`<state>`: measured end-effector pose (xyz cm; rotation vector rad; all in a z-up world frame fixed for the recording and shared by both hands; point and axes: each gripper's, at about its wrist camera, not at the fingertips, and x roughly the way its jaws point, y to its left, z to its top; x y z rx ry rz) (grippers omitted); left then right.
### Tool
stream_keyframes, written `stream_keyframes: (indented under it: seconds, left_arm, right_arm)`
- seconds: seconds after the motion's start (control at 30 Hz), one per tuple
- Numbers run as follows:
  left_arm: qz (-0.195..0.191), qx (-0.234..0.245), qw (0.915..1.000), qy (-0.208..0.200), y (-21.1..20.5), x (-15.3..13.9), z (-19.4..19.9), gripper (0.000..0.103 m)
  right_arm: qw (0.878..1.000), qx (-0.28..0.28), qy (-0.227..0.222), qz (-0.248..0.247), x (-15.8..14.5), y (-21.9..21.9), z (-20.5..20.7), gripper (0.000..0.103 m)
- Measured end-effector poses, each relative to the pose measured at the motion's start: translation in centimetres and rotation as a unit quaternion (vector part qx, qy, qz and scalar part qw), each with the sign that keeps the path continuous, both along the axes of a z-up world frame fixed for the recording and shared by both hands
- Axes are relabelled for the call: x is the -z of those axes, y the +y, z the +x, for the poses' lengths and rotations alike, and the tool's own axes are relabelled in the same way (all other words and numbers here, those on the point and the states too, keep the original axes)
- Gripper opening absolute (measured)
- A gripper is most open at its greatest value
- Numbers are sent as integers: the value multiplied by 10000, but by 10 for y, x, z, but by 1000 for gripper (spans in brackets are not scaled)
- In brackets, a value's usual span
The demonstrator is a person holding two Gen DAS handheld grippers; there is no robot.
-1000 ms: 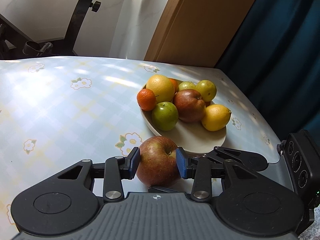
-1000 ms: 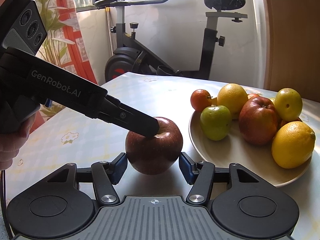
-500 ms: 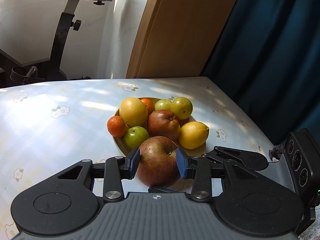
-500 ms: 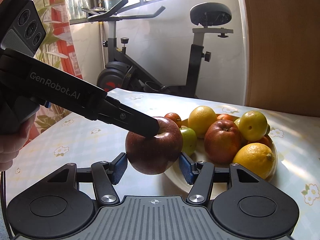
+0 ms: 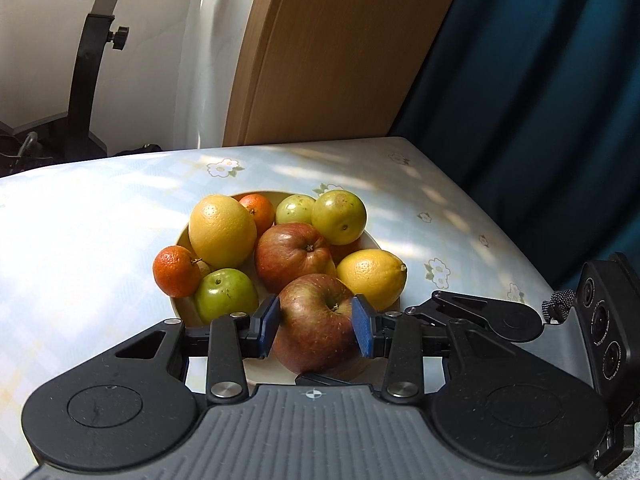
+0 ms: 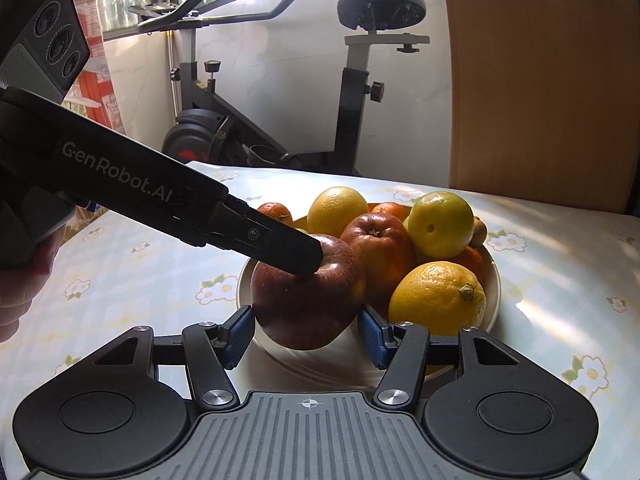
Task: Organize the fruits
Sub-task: 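Lift the red apple with both tools and lower it onto the plate, then open both tools and withdraw them from the apple on the plate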
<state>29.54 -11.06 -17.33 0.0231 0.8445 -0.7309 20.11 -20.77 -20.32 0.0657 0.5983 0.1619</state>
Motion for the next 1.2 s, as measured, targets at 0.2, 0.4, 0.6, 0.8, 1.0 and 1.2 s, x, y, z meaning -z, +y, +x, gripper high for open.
stream_keyframes:
  seconds: [0.2, 0.4, 0.6, 0.8, 1.0, 1.2]
  left_arm:
    - [80, -56, 9999, 72, 3, 6, 6, 42]
    - [75, -93, 9999, 94, 5, 8, 9, 42]
    - [70, -170, 9998, 83, 11, 4, 7, 42]
    - [64, -283, 9996, -58, 21, -5, 1, 43]
    - [135, -384, 9989, -230, 30, -14, -7, 43]
    - [166, -529, 9977, -398, 39, -24, -17, 44]
  right_arm:
    - [9999, -76, 134, -34, 7, 4, 8, 53]
    - [9998, -72, 164, 108, 9, 3, 12, 53]
    - [9995, -31, 245, 212, 10, -2, 16, 54]
    - [9994, 44, 345, 56, 6, 4, 18, 55]
    - [9993, 120, 368, -8, 0, 9, 16, 56]
    - [9995, 119, 263, -95, -11, 12, 6, 56]
